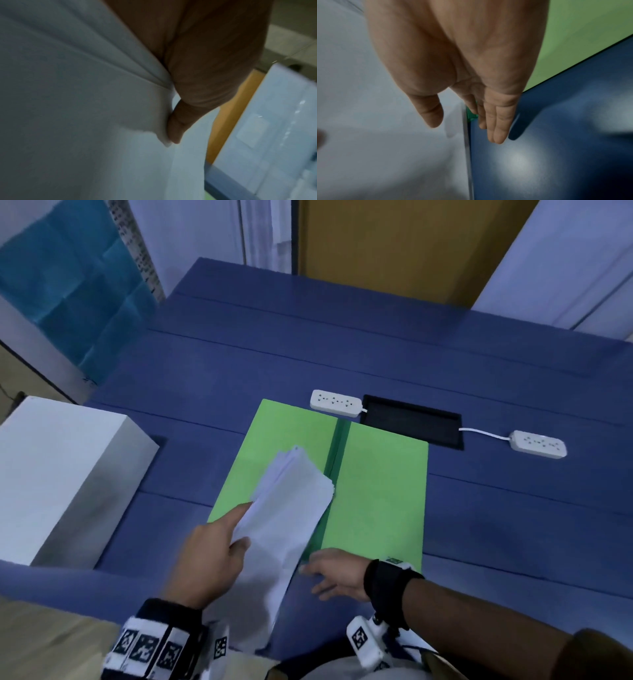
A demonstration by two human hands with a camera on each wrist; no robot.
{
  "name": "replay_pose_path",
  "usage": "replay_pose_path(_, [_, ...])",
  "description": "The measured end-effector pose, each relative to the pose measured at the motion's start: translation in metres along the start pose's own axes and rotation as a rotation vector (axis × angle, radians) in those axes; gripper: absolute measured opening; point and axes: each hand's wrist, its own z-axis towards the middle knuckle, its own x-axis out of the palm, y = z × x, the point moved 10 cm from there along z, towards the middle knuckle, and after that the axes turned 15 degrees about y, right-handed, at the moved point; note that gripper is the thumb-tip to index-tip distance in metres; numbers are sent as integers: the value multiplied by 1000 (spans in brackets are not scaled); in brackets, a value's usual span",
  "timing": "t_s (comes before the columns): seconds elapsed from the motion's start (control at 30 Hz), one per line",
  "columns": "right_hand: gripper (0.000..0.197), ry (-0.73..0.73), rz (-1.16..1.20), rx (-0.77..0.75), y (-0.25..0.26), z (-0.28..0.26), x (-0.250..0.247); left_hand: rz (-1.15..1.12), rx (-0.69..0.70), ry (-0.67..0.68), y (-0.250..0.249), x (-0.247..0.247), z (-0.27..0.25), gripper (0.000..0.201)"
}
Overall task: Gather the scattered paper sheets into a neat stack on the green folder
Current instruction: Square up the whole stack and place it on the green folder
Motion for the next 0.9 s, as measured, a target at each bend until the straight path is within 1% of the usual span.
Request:
replay_pose_path(0.1, [41,30,56,-88,6,-19,-8,-2,214,20,-59,-16,-33,70])
replay_pose_path(0.2, [34,28,144,-177,3,-54,-23,28,418,113,-120,-33,-62,78])
replay_pose_path(0.27, [46,-109,162,-250,-3,-84,-47,30,482,149,-146,-42,-69,88])
replay_pose_path(0.3, [51,-148,149,-343,1,-103,-55,-16,500,155,-153,-47,-69,93])
replay_pose_path(0.33, [53,-158,128,-435,6,-122,-58,-99,512,165,-157,-52,-67,96])
replay_pose_path(0.37, [53,-168,129,-523,14,-144,-59,-194,518,189,-160,-56,-62,91])
replay_pose_path(0.4, [52,-174,104,-574,17,-164,-60,-276,520,217,-164,-58,-55,79])
replay_pose_path(0.47, [44,-277,-13,-659,31,-211,-67,-448,487,267,-172,-56,-36,39])
replay_pose_path(0.5, [40,-321,-28,-710,38,-233,-72,-576,466,289,-175,-49,-25,27])
replay_pose_path(0.53, [40,-346,-30,-768,39,-251,-83,-706,452,291,-180,-42,-13,24])
replay_pose_path(0.57, [39,-381,-22,-825,43,-270,-92,-810,442,265,-188,-34,-2,25])
replay_pose_path(0.63, [30,-496,-31,-884,45,-301,-114,-946,423,172,-208,-18,21,27])
replay_pose_path(0.7, [29,-629,-55,-933,45,-331,-138,-1045,415,120,-235,7,42,27])
replay_pose_path(0.77, [29,-740,-11,-1028,39,-369,-163,-1124,444,121,-269,29,58,27])
replay_pose_path(0.83, [27,-769,27,-1128,29,-407,-184,-1153,521,155,-306,41,66,27])
replay_pose_path(0.9, [18,-777,45,-1163,12,-438,-206,-1106,612,223,-341,49,73,26])
